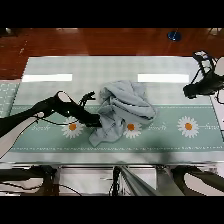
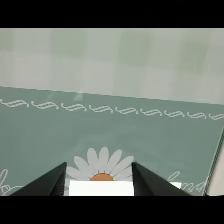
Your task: Fold the shirts.
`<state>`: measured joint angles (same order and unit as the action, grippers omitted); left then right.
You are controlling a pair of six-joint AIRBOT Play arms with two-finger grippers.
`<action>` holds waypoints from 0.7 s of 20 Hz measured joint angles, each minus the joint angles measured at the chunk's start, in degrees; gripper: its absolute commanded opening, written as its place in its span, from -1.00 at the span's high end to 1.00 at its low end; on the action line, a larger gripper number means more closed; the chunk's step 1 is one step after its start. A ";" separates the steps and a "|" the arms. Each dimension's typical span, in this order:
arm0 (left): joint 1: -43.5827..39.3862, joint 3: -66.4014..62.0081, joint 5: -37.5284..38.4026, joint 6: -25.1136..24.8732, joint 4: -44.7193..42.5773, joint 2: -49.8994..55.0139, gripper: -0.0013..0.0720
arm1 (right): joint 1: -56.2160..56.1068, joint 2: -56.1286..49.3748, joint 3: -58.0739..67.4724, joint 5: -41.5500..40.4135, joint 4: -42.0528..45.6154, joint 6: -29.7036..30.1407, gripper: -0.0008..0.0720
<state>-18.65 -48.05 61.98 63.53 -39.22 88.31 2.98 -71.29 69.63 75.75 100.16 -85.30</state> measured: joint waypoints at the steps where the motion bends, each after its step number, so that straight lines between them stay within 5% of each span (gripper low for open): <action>1: 0.42 0.00 0.42 -0.02 -0.02 0.00 0.90 | 1.99 -0.22 -0.28 -0.02 -2.93 0.72 -0.38; 3: 1.14 0.00 1.05 -0.17 -0.04 -0.22 0.90 | 7.34 -0.79 -1.55 0.00 -12.48 3.87 -0.66; 8: 2.25 0.00 1.99 -1.14 0.22 -1.97 0.90 | 17.22 -2.19 -9.73 -0.44 -35.41 13.00 -0.64; 14: 2.56 -0.48 2.47 -1.46 0.24 -4.09 0.90 | 14.95 -4.61 -21.22 -7.85 -45.40 18.86 -0.62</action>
<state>-16.10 -48.53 64.45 62.06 -38.98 84.23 17.93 -75.90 48.40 67.90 54.76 -66.43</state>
